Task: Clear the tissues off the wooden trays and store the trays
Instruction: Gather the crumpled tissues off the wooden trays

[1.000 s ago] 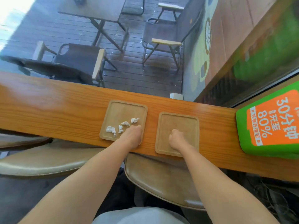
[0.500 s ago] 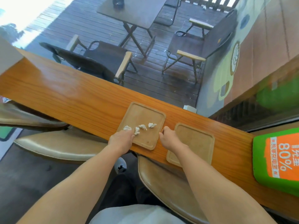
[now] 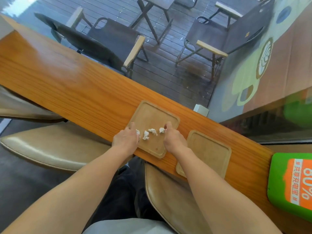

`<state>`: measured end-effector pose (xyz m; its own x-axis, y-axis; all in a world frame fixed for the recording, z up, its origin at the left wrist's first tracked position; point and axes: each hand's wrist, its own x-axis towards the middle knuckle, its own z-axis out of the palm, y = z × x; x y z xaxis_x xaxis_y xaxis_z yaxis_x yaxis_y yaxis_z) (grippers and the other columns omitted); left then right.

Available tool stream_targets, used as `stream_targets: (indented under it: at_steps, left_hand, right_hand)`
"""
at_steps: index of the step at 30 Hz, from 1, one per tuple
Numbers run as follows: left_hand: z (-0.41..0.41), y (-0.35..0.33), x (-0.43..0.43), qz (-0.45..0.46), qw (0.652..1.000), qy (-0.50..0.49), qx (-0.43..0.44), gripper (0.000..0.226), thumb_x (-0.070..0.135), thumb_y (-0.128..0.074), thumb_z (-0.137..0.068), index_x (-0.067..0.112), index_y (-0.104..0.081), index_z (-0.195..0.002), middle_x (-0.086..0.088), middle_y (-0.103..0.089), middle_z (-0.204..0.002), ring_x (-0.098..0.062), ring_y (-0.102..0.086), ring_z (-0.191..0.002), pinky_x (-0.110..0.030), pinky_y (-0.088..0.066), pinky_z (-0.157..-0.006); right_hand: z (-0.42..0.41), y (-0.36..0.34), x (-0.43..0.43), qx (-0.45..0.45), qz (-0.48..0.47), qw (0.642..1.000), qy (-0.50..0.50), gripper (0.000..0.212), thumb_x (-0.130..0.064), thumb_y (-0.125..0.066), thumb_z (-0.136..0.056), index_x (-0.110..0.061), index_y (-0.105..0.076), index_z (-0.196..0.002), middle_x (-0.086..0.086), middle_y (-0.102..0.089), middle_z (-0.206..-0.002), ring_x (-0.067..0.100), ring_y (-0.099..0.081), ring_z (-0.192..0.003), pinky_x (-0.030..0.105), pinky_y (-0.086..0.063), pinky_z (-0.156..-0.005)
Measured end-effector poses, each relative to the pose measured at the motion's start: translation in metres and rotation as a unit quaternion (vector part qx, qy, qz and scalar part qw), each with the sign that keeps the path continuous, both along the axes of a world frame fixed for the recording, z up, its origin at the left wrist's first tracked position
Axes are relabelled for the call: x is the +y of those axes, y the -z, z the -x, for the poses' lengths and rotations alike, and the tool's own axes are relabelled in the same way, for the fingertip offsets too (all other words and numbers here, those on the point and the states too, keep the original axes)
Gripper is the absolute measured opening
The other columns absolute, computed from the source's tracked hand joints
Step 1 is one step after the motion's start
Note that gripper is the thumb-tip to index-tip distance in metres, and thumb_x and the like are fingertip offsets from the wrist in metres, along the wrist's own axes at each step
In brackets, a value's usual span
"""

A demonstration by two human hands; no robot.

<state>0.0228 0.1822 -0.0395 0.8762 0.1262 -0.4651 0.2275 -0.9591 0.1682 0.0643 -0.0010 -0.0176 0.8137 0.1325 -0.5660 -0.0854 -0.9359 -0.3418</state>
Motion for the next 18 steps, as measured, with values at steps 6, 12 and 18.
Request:
stream_targets:
  at_steps: [6, 12, 18]
  left_hand:
    - [-0.005, 0.012, 0.007, 0.008, 1.0, 0.006, 0.002, 0.036, 0.038, -0.036, -0.1, 0.013, -0.033, -0.125, -0.01, -0.062, -0.104, -0.029, -0.059, -0.08, -0.039, -0.04, -0.055]
    - [-0.009, 0.024, 0.01, -0.002, 0.999, 0.041, 0.028, 0.048, 0.047, -0.037, -0.099, 0.014, -0.029, -0.134, -0.011, -0.062, -0.11, -0.03, -0.063, -0.088, -0.038, -0.041, -0.057]
    - [-0.01, 0.032, 0.008, -0.002, 0.999, 0.048, 0.027, 0.052, 0.054, -0.039, -0.097, 0.014, -0.031, -0.13, -0.009, -0.063, -0.103, -0.028, -0.064, -0.085, -0.036, -0.039, -0.055]
  right_hand:
    - [-0.006, 0.012, 0.007, 0.031, 0.016, 0.999, -0.003, 0.032, -0.01, -0.029, -0.098, -0.024, -0.029, -0.127, 0.01, -0.063, -0.097, 0.029, -0.059, -0.075, 0.039, -0.042, -0.059]
    - [-0.011, 0.023, 0.011, 0.059, 0.019, 0.998, -0.004, 0.023, -0.027, -0.026, -0.103, -0.024, -0.03, -0.125, 0.008, -0.057, -0.09, 0.03, -0.057, -0.075, 0.04, -0.042, -0.061]
    - [-0.011, 0.032, 0.014, 0.048, 0.041, 0.998, 0.005, 0.027, -0.024, -0.03, -0.102, -0.023, -0.029, -0.129, 0.012, -0.063, -0.098, 0.032, -0.059, -0.079, 0.04, -0.044, -0.062]
